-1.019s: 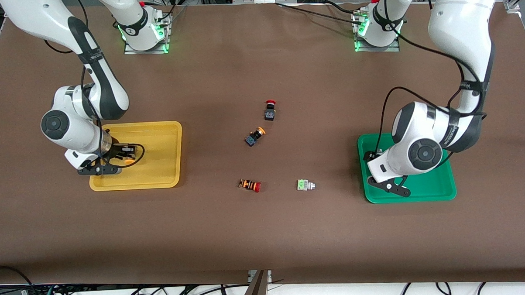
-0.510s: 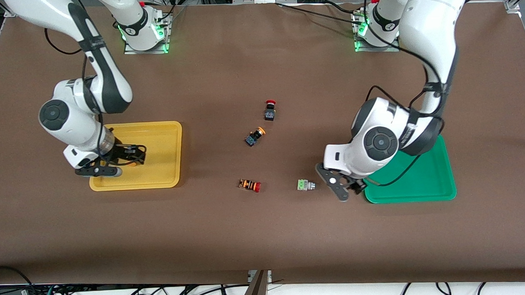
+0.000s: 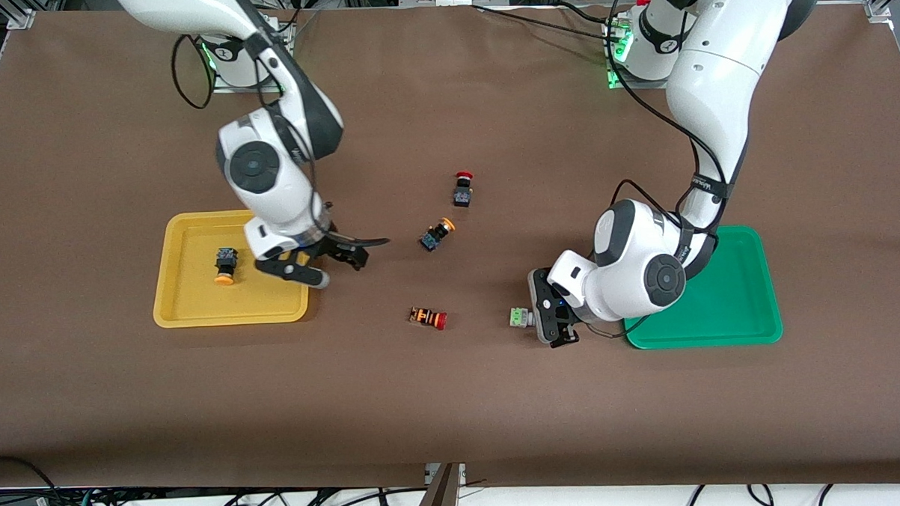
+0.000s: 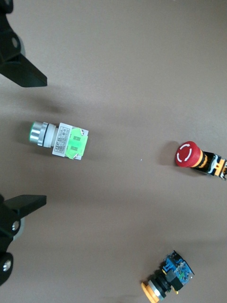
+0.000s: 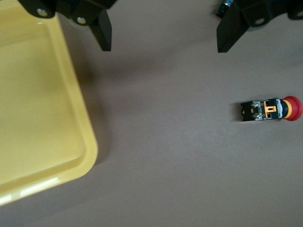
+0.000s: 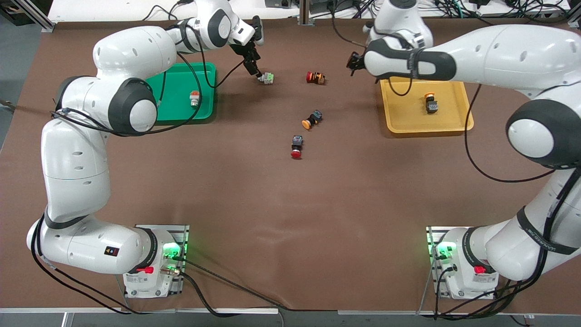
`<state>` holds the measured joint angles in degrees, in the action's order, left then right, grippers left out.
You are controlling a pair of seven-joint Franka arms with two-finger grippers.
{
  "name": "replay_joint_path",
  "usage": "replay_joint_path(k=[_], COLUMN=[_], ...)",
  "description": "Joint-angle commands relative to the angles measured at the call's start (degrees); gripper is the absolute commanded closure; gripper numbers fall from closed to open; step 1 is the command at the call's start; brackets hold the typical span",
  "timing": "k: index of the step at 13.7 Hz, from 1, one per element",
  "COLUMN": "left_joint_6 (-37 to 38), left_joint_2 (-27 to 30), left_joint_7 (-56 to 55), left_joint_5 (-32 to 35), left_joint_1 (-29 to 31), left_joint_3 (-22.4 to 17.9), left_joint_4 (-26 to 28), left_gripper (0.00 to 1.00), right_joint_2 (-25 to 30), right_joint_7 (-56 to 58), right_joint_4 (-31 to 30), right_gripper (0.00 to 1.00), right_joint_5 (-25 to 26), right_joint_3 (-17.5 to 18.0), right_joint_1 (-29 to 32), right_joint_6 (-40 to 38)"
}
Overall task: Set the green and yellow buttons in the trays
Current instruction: 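Reach the left gripper to the green switch while the right gripper returns, then grasp the green switch and another yellow button with both grippers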
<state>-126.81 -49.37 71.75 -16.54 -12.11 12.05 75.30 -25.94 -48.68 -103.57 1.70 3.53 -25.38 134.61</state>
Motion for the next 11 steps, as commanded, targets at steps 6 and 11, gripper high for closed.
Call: replay_joint_path(k=[6,11], left_joint_6=[-12.6,-17.2], left_joint_2=[-1.8,-3.3], left_joint_7=[3.8,3.8], left_joint_5=[0.1,2.0], left_joint_1=[-2.2,-2.7], left_joint_3=[0.4,0.4], left_joint_4=[5.3,6.6], left_gripper=[0.00,0.32], right_joint_2=[-10.5,-12.0], right_joint_7=[-15.5,-17.1], right_joint_4=[11.8,13.2], right_gripper=[0.02,0.02], right_joint_5=[4.9,5.6], right_joint_3=[-0.7,-0.7], right_joint_1=[-6.5,-7.5], right_joint_6=[-0.5,-0.5])
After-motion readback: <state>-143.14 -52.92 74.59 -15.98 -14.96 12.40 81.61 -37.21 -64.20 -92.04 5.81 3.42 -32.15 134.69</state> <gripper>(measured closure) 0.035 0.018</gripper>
